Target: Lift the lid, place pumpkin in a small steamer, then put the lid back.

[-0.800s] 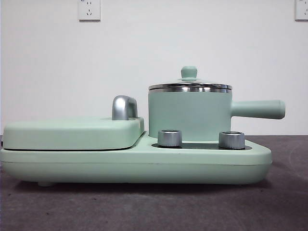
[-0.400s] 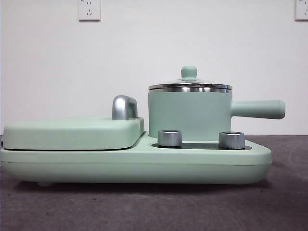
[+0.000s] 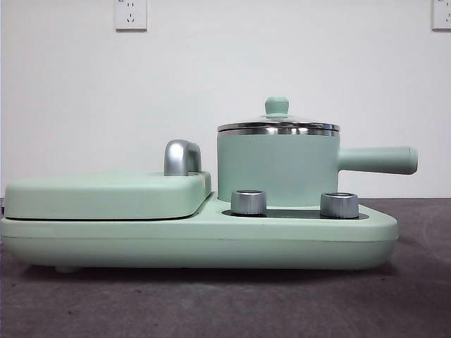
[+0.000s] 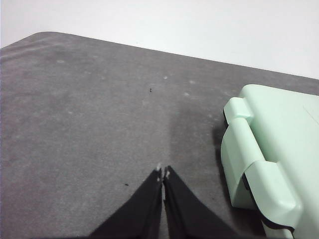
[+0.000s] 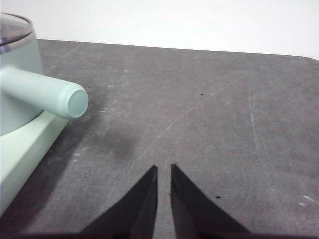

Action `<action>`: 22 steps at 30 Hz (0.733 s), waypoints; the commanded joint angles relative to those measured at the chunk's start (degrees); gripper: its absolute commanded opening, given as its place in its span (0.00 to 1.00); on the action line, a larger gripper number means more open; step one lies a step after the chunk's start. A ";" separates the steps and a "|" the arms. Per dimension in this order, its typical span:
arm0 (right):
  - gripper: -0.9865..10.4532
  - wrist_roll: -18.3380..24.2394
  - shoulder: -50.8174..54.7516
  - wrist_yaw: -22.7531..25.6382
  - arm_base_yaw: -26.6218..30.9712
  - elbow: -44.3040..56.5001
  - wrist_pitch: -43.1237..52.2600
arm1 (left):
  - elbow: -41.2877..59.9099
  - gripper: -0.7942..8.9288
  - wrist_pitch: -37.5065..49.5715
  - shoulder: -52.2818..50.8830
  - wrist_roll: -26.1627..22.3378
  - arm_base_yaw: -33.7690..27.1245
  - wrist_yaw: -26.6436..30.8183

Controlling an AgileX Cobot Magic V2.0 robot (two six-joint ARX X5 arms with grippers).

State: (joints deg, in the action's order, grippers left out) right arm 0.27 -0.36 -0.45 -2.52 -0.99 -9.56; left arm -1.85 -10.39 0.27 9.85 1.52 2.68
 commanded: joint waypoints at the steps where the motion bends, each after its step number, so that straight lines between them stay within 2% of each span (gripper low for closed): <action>1: 0.12 0.76 0.15 0.02 0.04 0.31 0.72 | 1.07 0.09 -0.31 -0.11 -0.48 -0.07 0.00; 7: 0.12 0.76 0.15 0.02 0.04 0.31 0.72 | 1.07 0.09 -0.33 -0.11 -0.85 -0.07 0.00; 13: 0.12 0.76 0.15 0.02 0.04 0.31 0.72 | 1.07 0.09 -0.33 -0.11 -6.03 -0.07 -0.02; 22: 0.12 0.79 0.15 0.02 0.04 0.31 0.72 | 1.07 0.09 -0.33 -0.11 -7.89 -0.07 -0.02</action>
State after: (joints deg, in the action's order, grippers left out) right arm 0.27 -0.36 -0.45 -2.52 -0.97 -9.56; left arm -1.85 -10.41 0.27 2.90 1.52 2.68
